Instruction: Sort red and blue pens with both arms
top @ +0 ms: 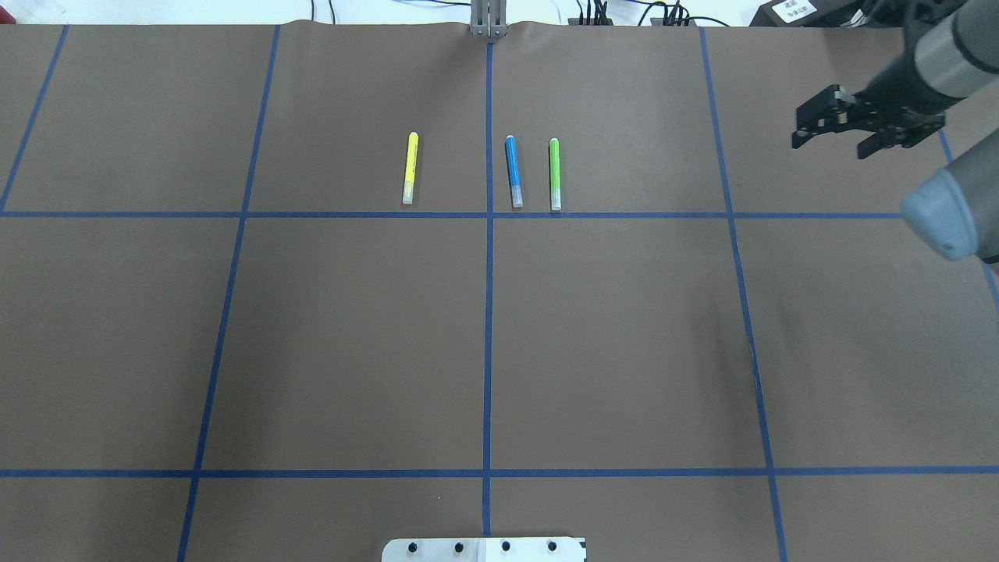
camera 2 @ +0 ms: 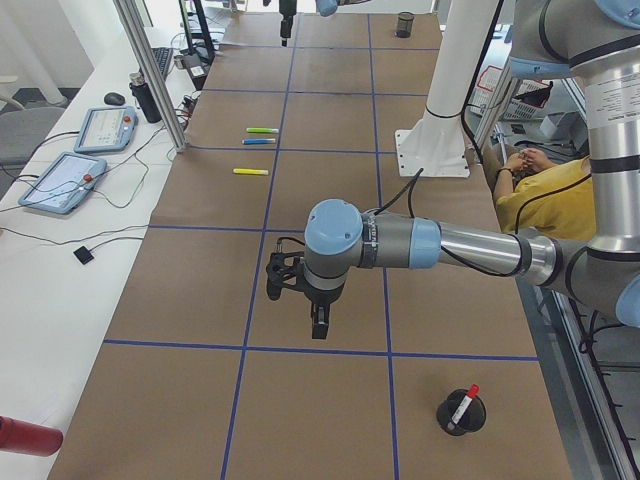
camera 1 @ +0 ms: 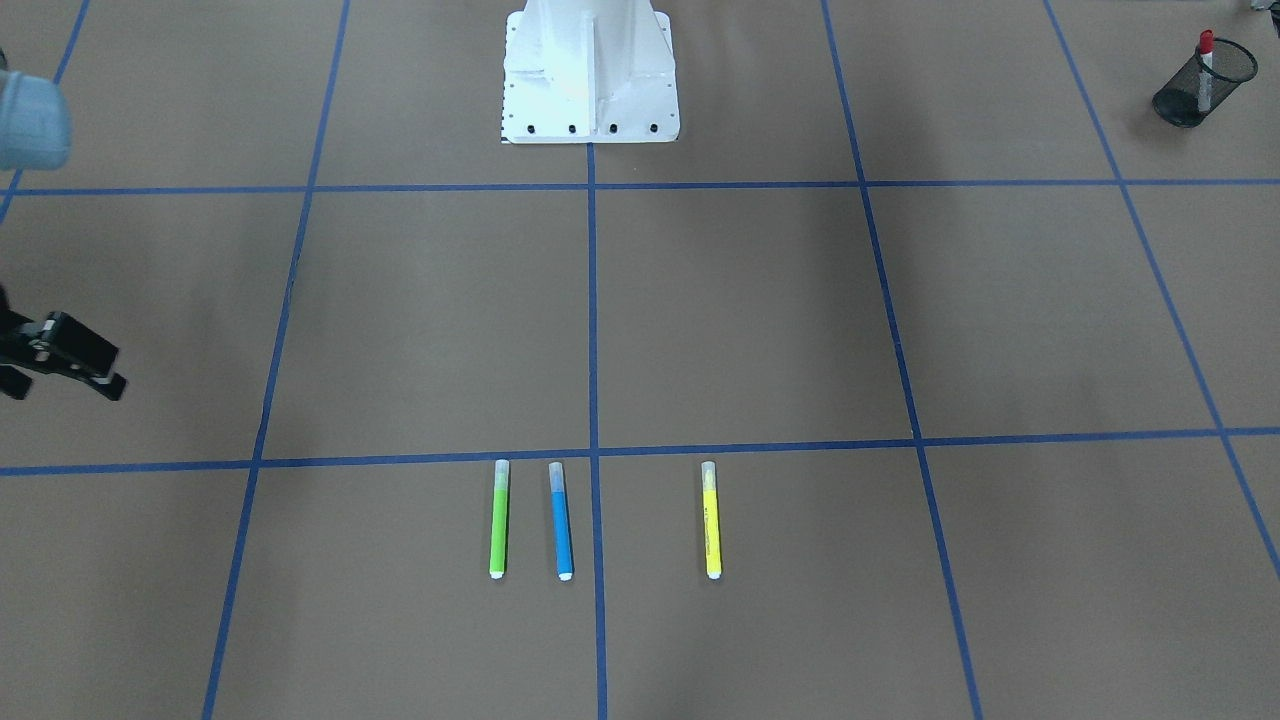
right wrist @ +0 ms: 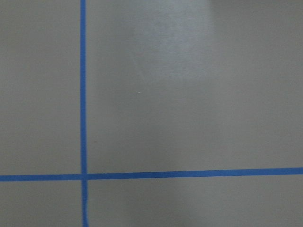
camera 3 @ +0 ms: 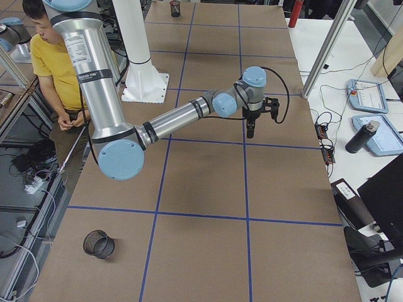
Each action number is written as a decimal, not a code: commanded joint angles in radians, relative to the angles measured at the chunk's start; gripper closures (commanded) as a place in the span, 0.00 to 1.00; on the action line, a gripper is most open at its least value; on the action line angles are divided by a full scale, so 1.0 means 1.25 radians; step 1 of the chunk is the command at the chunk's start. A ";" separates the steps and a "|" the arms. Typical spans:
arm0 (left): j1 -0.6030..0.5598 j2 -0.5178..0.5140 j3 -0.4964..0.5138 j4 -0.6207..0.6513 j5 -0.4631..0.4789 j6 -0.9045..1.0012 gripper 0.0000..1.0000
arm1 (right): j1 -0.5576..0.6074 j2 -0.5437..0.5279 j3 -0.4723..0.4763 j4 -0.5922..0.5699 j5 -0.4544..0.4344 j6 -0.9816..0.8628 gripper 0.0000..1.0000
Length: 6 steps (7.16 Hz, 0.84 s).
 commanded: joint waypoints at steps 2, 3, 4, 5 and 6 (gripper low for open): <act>0.004 0.003 0.001 -0.029 -0.001 0.005 0.00 | -0.186 0.175 -0.051 -0.005 -0.108 0.236 0.00; 0.004 0.006 0.002 -0.034 -0.001 0.005 0.00 | -0.209 0.265 -0.147 -0.004 -0.121 0.241 0.00; 0.004 0.008 0.002 -0.034 -0.001 0.005 0.00 | -0.225 0.353 -0.263 -0.003 -0.126 0.235 0.00; 0.003 0.013 0.003 -0.034 -0.001 0.005 0.00 | -0.234 0.410 -0.353 0.001 -0.139 0.211 0.00; 0.003 0.013 0.003 -0.034 -0.001 0.005 0.00 | -0.243 0.428 -0.389 0.011 -0.142 0.181 0.00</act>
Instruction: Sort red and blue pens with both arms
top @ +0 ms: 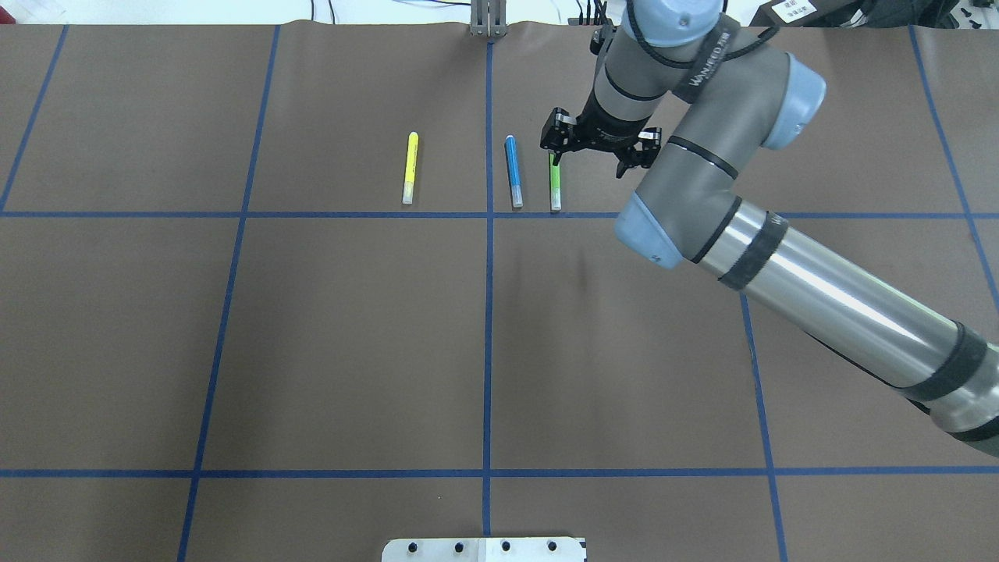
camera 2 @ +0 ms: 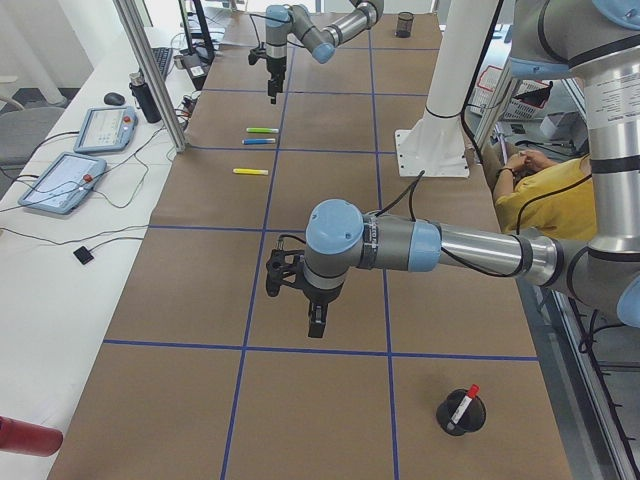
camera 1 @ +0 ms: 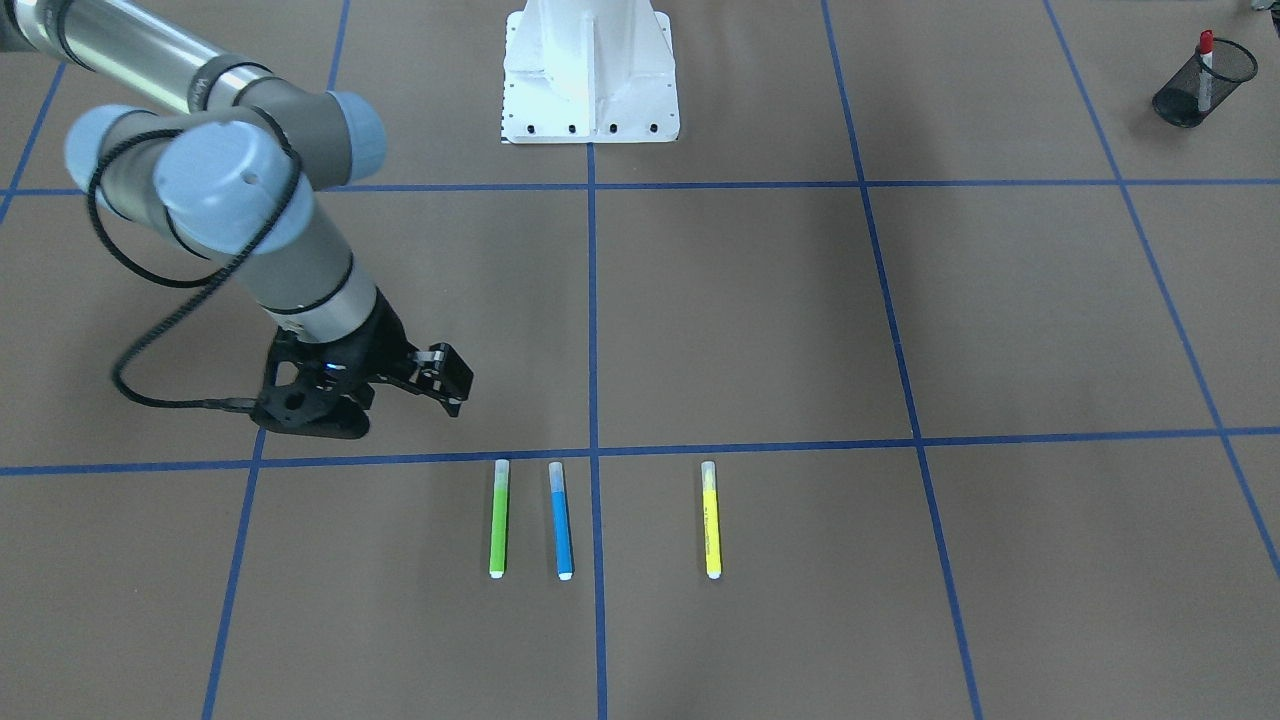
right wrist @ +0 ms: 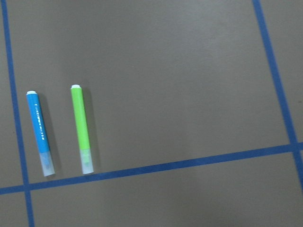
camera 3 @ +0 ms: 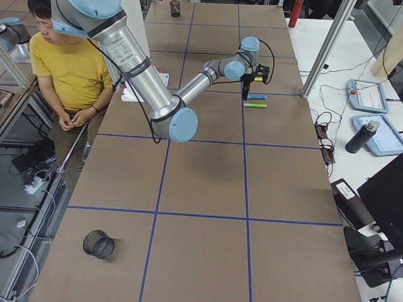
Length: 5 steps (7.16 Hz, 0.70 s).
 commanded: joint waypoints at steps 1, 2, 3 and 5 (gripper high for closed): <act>0.001 0.002 0.003 -0.002 0.000 0.000 0.00 | -0.027 0.073 -0.129 0.057 -0.018 -0.024 0.00; -0.001 0.003 0.004 0.000 0.000 0.000 0.00 | -0.045 0.116 -0.209 0.112 -0.039 0.016 0.00; -0.001 0.003 0.007 0.000 0.000 0.000 0.00 | -0.063 0.136 -0.234 0.116 -0.055 0.032 0.02; -0.001 0.003 0.009 0.002 -0.001 0.000 0.00 | -0.082 0.134 -0.248 0.120 -0.059 0.029 0.17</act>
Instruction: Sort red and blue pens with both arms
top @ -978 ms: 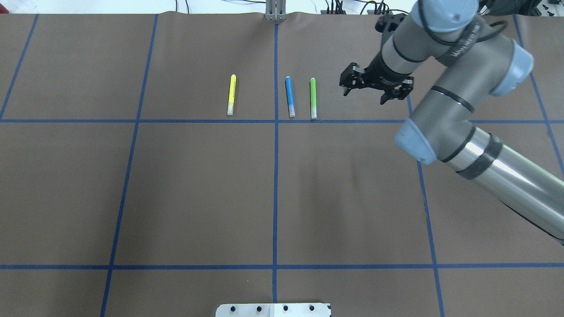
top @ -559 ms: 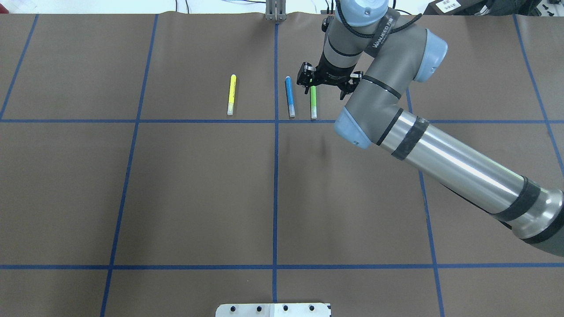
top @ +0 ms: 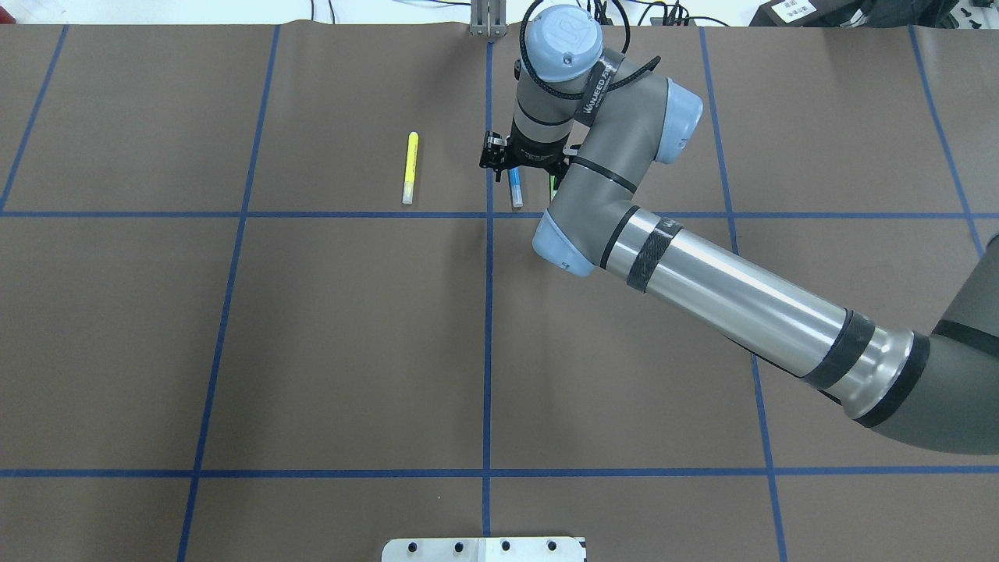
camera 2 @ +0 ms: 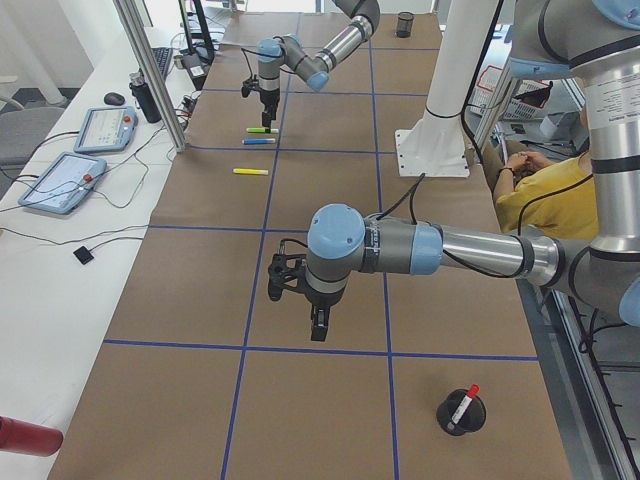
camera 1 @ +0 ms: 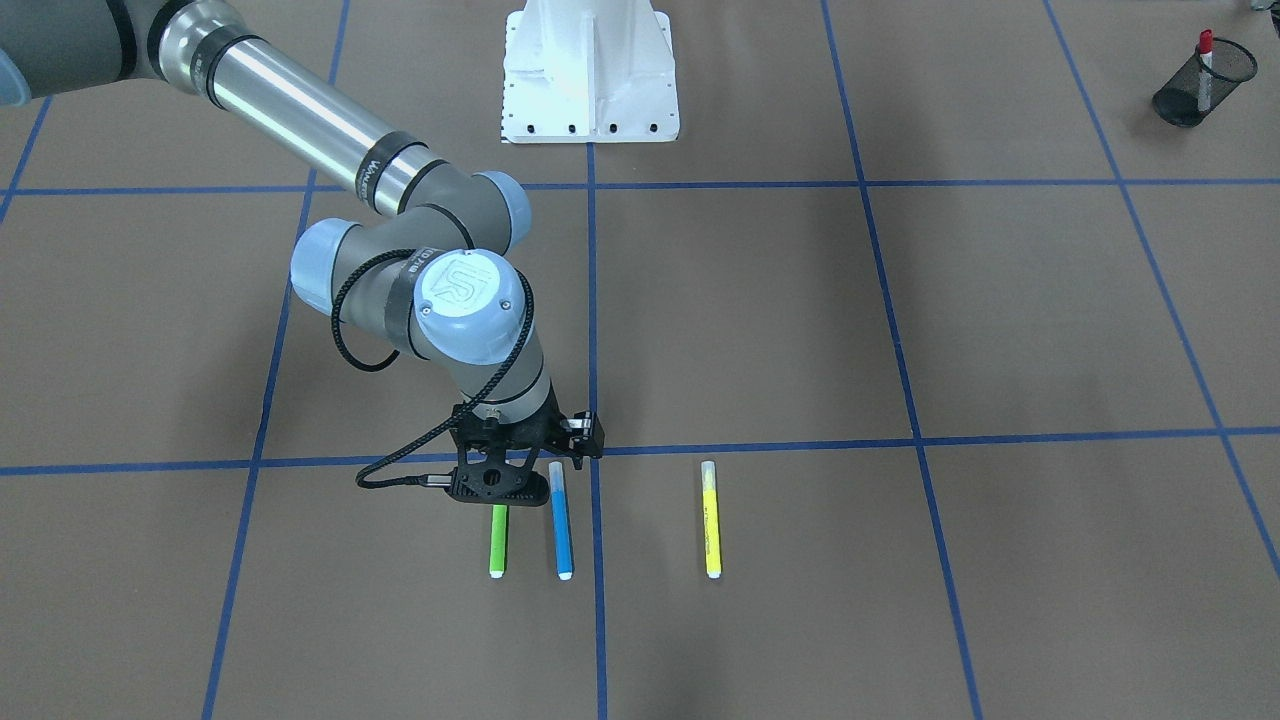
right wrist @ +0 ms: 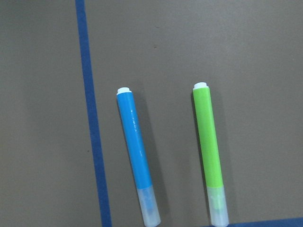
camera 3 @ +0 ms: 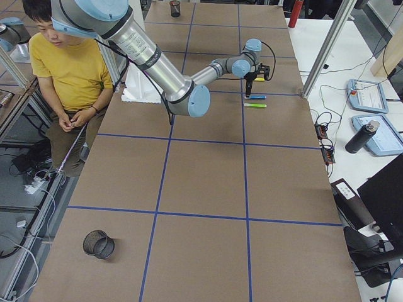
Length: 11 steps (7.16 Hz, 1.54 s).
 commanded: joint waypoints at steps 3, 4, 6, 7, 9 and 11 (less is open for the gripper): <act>0.000 0.004 0.006 0.000 -0.001 0.000 0.00 | -0.019 0.006 -0.076 0.088 -0.013 -0.018 0.46; 0.000 0.006 0.006 0.000 -0.001 0.000 0.00 | -0.020 0.009 -0.084 0.088 -0.014 -0.018 0.46; 0.000 0.006 0.006 0.000 -0.002 0.000 0.00 | -0.027 0.013 -0.094 0.088 -0.014 -0.018 0.46; 0.000 0.006 0.006 0.000 -0.002 0.000 0.00 | -0.027 0.017 -0.095 0.088 -0.014 -0.018 0.49; 0.000 0.006 0.006 0.000 -0.002 0.000 0.00 | -0.027 0.018 -0.099 0.088 -0.015 -0.019 0.69; 0.000 0.006 0.007 0.000 -0.002 0.000 0.00 | -0.027 0.018 -0.099 0.087 -0.018 -0.037 1.00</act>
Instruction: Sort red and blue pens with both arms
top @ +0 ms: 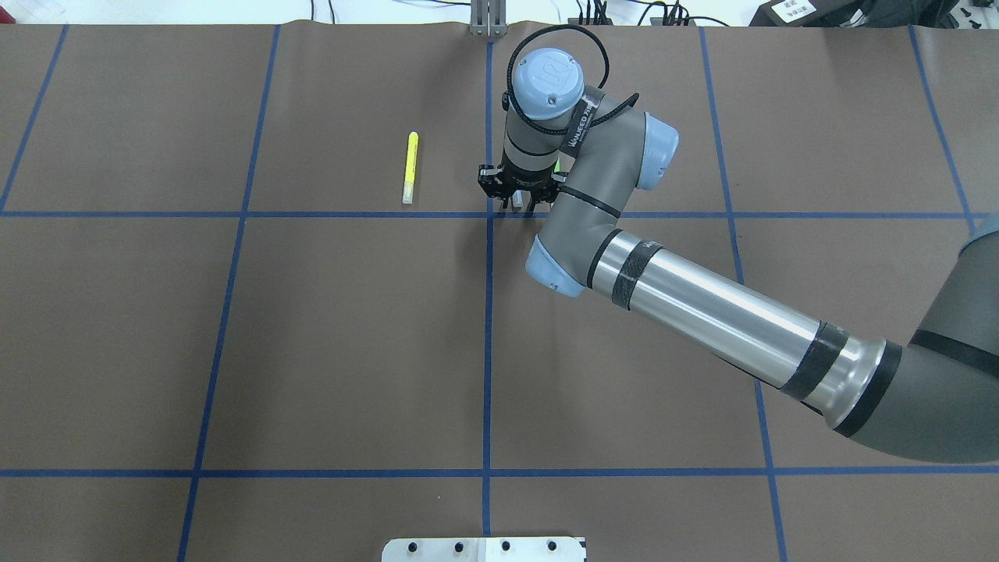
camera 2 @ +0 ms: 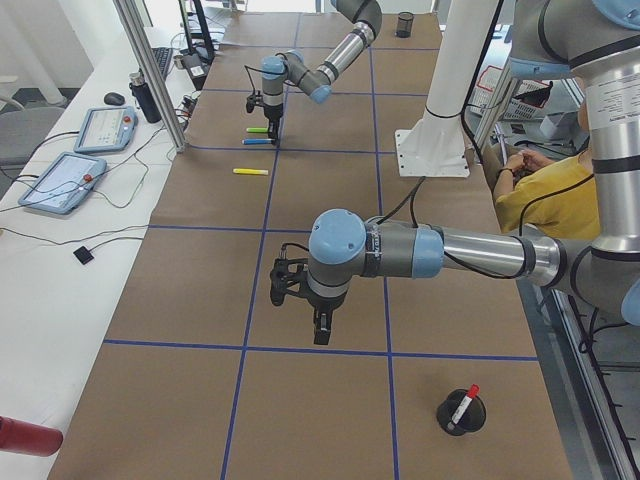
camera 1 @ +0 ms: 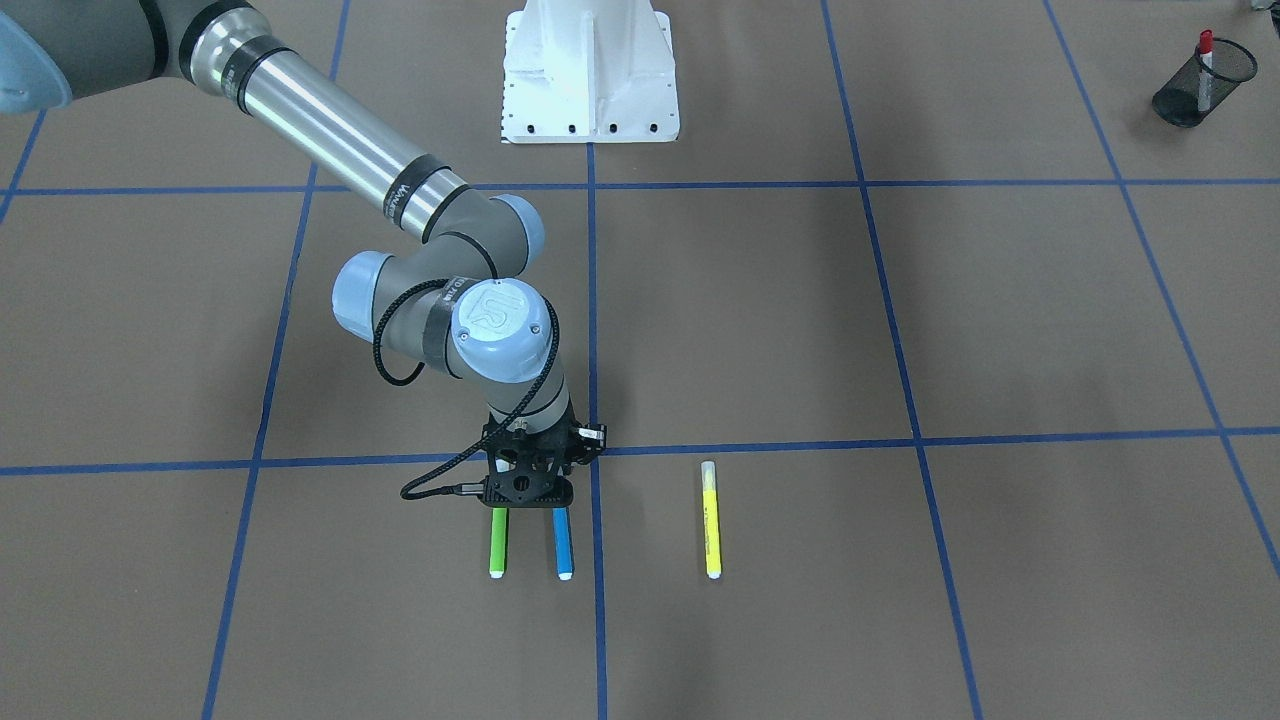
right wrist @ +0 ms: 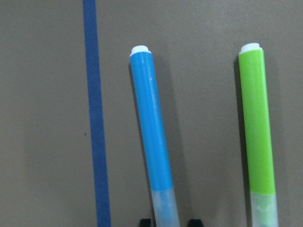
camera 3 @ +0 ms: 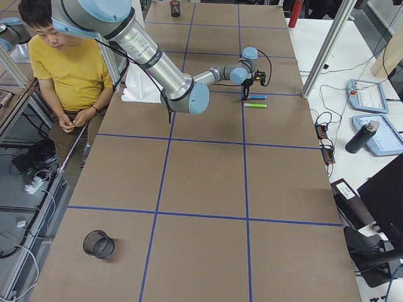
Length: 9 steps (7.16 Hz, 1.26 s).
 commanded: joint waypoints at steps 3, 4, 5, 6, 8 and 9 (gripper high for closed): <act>0.000 0.000 0.002 0.000 0.001 -0.001 0.00 | 0.018 0.038 0.006 -0.005 -0.002 -0.008 1.00; 0.000 0.000 0.003 0.004 0.005 -0.001 0.00 | 0.035 0.044 0.026 -0.011 0.000 -0.005 1.00; 0.000 0.002 0.025 0.011 0.006 -0.004 0.00 | 0.056 0.043 0.074 -0.069 0.008 -0.007 1.00; 0.001 0.007 0.050 0.011 0.007 -0.005 0.00 | 0.079 0.042 0.124 -0.138 0.039 -0.009 1.00; 0.000 0.021 0.044 0.002 0.005 -0.002 0.00 | 0.143 -0.026 0.259 -0.214 0.129 -0.026 1.00; 0.000 0.021 0.050 0.002 0.005 -0.001 0.00 | 0.169 -0.089 0.347 -0.255 0.134 -0.076 1.00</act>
